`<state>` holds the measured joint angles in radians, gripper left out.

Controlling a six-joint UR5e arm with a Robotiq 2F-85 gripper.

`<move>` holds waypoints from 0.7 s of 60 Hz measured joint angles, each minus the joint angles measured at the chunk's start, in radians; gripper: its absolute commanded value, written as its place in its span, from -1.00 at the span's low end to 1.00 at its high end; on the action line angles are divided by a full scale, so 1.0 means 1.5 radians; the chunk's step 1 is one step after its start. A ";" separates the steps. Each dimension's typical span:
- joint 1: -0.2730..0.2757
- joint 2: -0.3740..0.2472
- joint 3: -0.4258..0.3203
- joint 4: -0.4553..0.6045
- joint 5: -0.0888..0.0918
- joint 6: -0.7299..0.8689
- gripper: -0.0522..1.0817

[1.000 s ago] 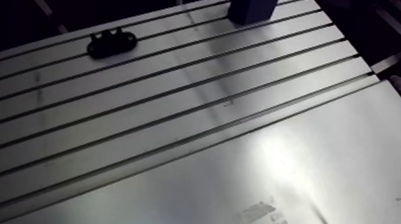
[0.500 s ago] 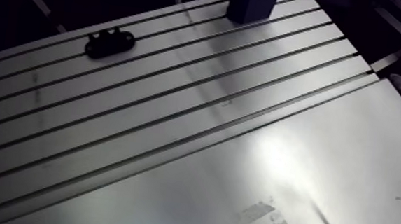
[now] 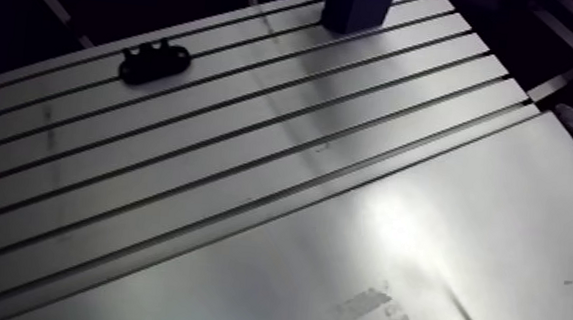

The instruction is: Pick up the M10 bolt and insert it into the hole until fully seated.

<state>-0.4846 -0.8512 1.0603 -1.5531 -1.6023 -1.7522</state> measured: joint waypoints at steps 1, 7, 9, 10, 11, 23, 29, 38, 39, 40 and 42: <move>0.000 0.000 0.000 0.000 0.000 0.000 0.99; 0.000 0.000 0.002 0.000 0.000 0.000 0.99; 0.000 0.000 0.002 0.000 0.000 0.000 0.99; 0.000 0.000 0.003 0.000 -0.001 0.000 0.99; 0.000 0.000 0.003 0.000 -0.001 0.000 0.99; 0.000 0.001 0.004 -0.006 -0.001 -0.001 0.99; 0.000 0.002 0.004 -0.010 0.000 -0.001 0.99; 0.001 0.002 0.004 -0.013 0.000 -0.001 0.99; 0.001 0.003 0.004 -0.013 0.000 -0.001 0.99; 0.001 0.003 0.004 -0.013 0.000 -0.001 0.99; 0.001 0.003 0.004 -0.013 0.000 -0.001 0.99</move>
<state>-0.4835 -0.8463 1.0665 -1.5733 -1.6021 -1.7540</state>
